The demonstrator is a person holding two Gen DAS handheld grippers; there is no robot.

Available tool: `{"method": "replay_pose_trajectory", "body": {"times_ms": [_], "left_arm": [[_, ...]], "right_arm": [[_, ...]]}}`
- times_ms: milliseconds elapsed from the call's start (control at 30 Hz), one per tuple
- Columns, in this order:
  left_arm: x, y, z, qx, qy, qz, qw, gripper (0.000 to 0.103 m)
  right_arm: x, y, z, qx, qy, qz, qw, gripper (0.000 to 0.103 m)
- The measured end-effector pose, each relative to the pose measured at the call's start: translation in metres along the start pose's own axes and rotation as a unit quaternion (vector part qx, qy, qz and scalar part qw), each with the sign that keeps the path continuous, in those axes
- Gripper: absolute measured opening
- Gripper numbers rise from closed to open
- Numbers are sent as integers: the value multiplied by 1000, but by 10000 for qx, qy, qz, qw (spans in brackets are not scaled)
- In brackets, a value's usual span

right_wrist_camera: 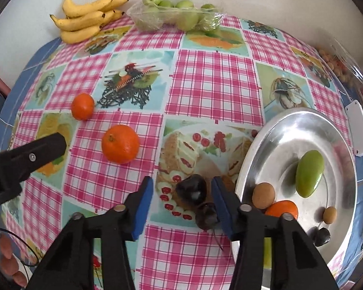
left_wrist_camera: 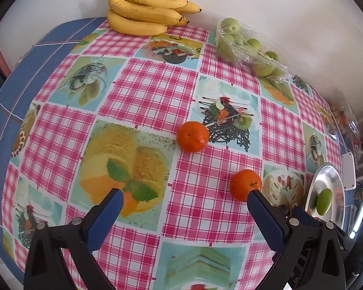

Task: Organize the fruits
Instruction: 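Close the right gripper on a dark plum beside the bowl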

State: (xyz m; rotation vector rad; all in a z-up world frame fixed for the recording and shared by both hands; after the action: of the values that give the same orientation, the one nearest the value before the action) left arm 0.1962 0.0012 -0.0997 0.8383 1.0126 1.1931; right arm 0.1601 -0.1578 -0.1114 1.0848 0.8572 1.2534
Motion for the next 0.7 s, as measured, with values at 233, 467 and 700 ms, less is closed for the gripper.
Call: {"method": "replay_pose_trajectory", "body": {"times_ms": [233, 467, 700], "left_arm": [[-6, -5, 0, 18, -11, -32, 10000, 103], [-10, -8, 0, 39, -60, -3, 10000, 103], [-13, -9, 0, 44, 32, -11, 10000, 103]], "right_arm": [[-4, -7, -1, 64, 124, -309, 9994, 35], [-1, -13, -3, 116, 150, -351, 9992, 31], [-7, -5, 1, 50, -122, -81, 9999, 30]]}}
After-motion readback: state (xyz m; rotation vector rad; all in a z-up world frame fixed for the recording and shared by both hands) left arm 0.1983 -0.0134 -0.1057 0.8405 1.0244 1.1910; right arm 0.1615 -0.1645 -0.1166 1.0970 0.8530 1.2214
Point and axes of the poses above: each gripper's, at about its wrist camera, not at the fingertips, and y roughly against the way its jaws point, x to its left, z to its top, the point moved 8 cm from there along -y, roughly the way its jaws point, and after that the axes turned 5 degrees about -y, right-handed, at the moved point
